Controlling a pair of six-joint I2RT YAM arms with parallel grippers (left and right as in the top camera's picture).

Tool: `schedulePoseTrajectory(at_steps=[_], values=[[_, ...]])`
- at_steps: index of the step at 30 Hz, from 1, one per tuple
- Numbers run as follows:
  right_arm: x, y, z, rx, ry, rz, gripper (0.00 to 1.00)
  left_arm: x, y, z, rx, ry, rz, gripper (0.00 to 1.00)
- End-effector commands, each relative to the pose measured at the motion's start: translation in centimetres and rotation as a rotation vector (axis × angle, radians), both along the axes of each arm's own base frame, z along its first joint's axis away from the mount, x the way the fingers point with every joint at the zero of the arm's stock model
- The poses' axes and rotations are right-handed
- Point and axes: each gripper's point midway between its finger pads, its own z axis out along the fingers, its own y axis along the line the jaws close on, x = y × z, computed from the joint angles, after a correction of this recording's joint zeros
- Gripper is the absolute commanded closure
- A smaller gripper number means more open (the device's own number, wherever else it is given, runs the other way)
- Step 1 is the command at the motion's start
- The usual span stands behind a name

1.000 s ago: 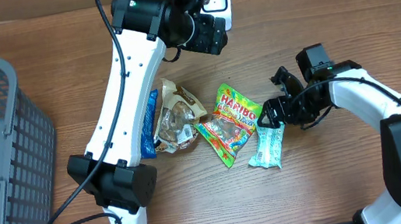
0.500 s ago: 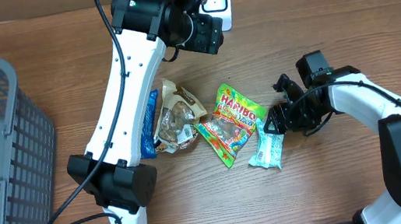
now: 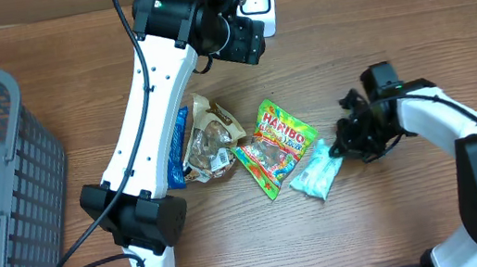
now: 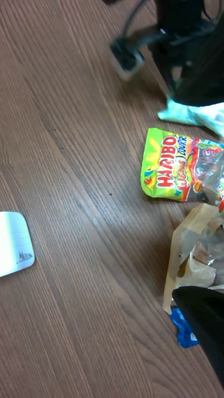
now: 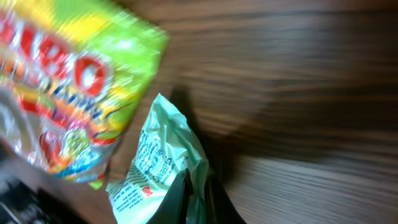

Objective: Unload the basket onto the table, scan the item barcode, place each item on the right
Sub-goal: 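Grasp the mint-green packet with the right gripper and drag it rightward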

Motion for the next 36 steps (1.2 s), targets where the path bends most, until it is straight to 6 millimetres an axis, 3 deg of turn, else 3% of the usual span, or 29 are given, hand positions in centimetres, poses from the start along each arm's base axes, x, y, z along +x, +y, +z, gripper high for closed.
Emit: schedulePoseTrajectory(at_steps=[1,6,8,9,12,13,16,25,31,36], values=[[1.4,-5.2,-0.9,-0.127,0.063,-0.259,0.96,0.4,0.4,0.7,-0.007,-0.018,0.025,0.16],[2.3,-10.1,-1.0,-0.135,0.119,-0.533,0.96,0.3,0.4,0.7,-0.016,-0.01,0.043,0.17],[2.7,-11.6,-1.0,-0.129,0.11,-0.591,0.9,0.3,0.4,0.7,-0.016,-0.01,0.042,0.17],[3.0,-12.2,-0.9,-0.125,0.102,-0.609,0.81,0.3,0.4,0.7,-0.016,-0.01,0.042,0.16],[3.9,-12.8,-0.6,-0.084,0.048,-0.604,0.2,0.3,0.4,0.6,-0.014,-0.006,0.042,0.16],[4.4,-12.6,-0.4,-0.065,0.01,-0.567,0.1,0.3,0.4,0.6,-0.013,-0.005,0.042,0.16],[5.1,-12.2,0.0,-0.044,-0.082,-0.444,0.03,0.3,0.4,0.6,-0.014,-0.006,0.042,0.16],[4.0,-10.2,-0.2,-0.052,-0.118,-0.239,0.05,0.3,0.4,0.6,-0.015,-0.006,0.042,0.16],[2.6,-9.0,-0.5,-0.072,-0.006,-0.295,0.4,0.2,0.4,0.6,-0.014,-0.003,0.042,0.16],[0.9,-8.3,-0.7,-0.085,0.121,-0.378,0.6,0.2,0.4,0.6,-0.013,-0.002,0.042,0.15]])
